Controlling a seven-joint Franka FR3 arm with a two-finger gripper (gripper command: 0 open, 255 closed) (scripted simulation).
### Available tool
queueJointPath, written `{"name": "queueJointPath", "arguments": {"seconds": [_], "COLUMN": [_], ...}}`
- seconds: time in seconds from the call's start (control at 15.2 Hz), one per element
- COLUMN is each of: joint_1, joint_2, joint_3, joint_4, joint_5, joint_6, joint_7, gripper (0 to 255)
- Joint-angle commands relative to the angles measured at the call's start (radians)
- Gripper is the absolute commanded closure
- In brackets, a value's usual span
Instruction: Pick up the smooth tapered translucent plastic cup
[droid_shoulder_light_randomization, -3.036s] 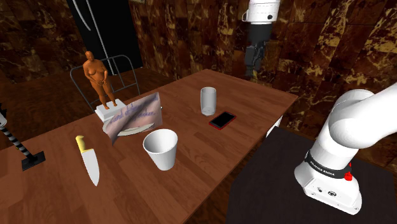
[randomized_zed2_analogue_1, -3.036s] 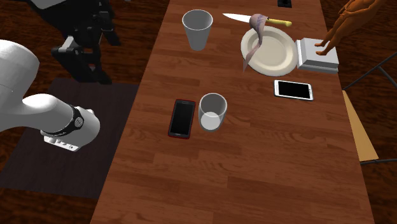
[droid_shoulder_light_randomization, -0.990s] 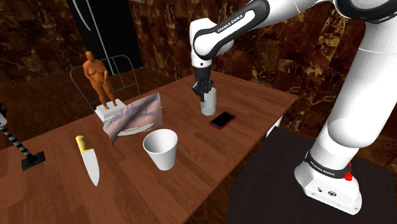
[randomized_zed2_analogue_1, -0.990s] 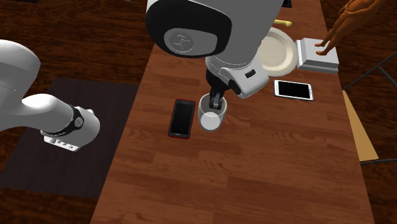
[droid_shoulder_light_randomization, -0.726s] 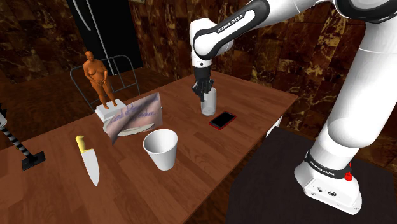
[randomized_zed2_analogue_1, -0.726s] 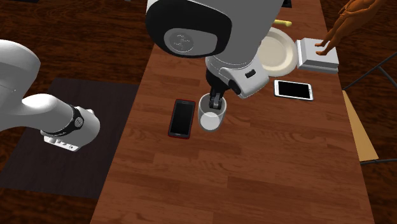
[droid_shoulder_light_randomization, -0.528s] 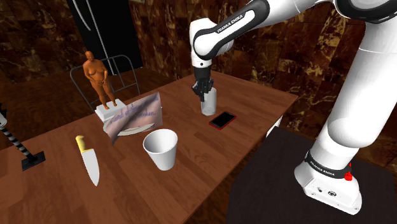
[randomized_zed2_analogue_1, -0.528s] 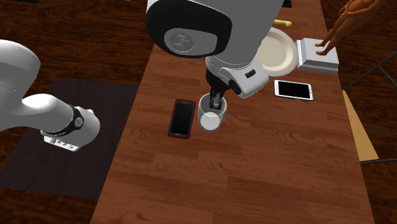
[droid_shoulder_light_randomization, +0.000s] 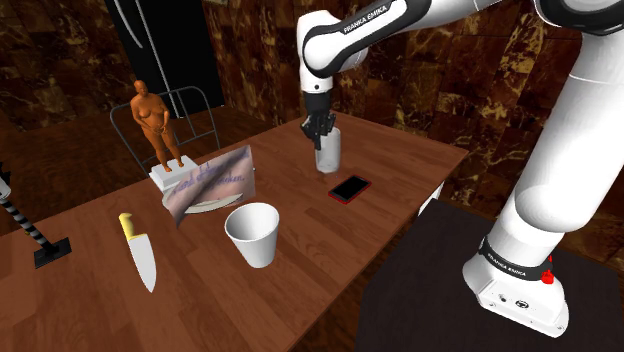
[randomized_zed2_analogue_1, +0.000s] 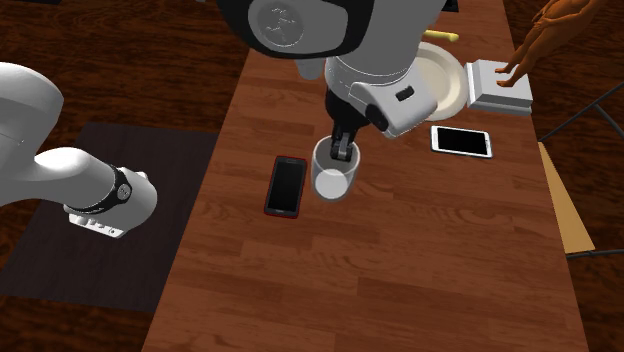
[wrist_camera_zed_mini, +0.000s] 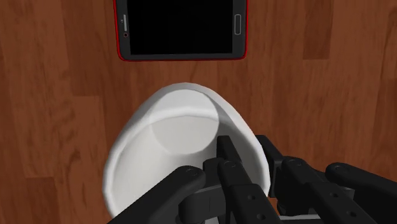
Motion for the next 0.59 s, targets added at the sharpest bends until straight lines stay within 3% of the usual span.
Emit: {"name": "queueJointPath", "arguments": {"seconds": [0.0, 0.53], "joint_1": [0.000, -0.001], "joint_2": [-0.009, -0.028], "joint_3": [0.000, 0.000], "joint_4": [0.018, 0.079], "joint_5": [0.001, 0.004], "joint_6": [-0.026, -0.106], "joint_7": [0.000, 0.000], "gripper": [255, 255]}}
